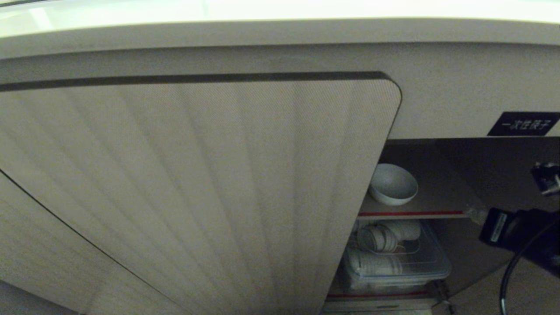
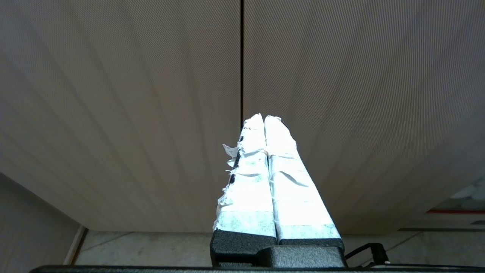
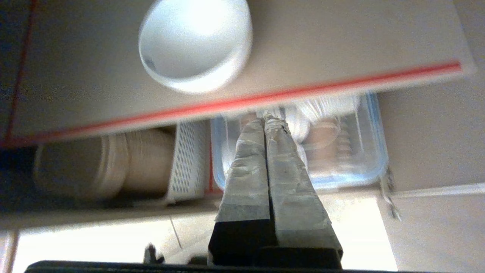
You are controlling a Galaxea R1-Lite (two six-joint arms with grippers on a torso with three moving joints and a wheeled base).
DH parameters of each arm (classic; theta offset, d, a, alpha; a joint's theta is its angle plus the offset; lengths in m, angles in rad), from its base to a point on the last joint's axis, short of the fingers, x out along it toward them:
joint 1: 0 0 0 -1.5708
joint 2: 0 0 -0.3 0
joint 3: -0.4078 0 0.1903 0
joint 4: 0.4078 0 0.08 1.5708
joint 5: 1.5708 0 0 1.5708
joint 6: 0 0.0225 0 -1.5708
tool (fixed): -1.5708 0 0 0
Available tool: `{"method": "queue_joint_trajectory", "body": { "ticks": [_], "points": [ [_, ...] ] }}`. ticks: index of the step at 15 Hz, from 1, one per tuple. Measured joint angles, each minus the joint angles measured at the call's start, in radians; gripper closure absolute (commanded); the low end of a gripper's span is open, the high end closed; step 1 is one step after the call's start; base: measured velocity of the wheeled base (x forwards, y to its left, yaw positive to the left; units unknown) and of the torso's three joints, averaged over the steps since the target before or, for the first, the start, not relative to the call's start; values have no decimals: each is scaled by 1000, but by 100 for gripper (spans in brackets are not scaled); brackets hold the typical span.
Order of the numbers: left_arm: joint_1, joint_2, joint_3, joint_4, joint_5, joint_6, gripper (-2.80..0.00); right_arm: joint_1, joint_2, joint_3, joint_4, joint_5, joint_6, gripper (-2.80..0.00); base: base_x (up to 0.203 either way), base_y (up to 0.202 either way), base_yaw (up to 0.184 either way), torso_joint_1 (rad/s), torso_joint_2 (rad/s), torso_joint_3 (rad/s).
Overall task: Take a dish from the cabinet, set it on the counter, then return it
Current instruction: Close the cabinet door
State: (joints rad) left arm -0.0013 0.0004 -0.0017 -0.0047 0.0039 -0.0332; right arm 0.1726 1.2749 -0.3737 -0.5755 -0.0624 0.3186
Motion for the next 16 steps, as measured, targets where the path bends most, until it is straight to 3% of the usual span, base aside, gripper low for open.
{"method": "queue_joint_trajectory", "body": {
  "ticks": [9,16],
  "points": [
    [0,0,0,0,0,0,0,-14,-162,103,65,0,-39,0,0,0,0,0,0,0],
    [0,0,0,0,0,0,0,-86,-333,236,98,3,-144,0,0,0,0,0,0,0]
  ]
}}
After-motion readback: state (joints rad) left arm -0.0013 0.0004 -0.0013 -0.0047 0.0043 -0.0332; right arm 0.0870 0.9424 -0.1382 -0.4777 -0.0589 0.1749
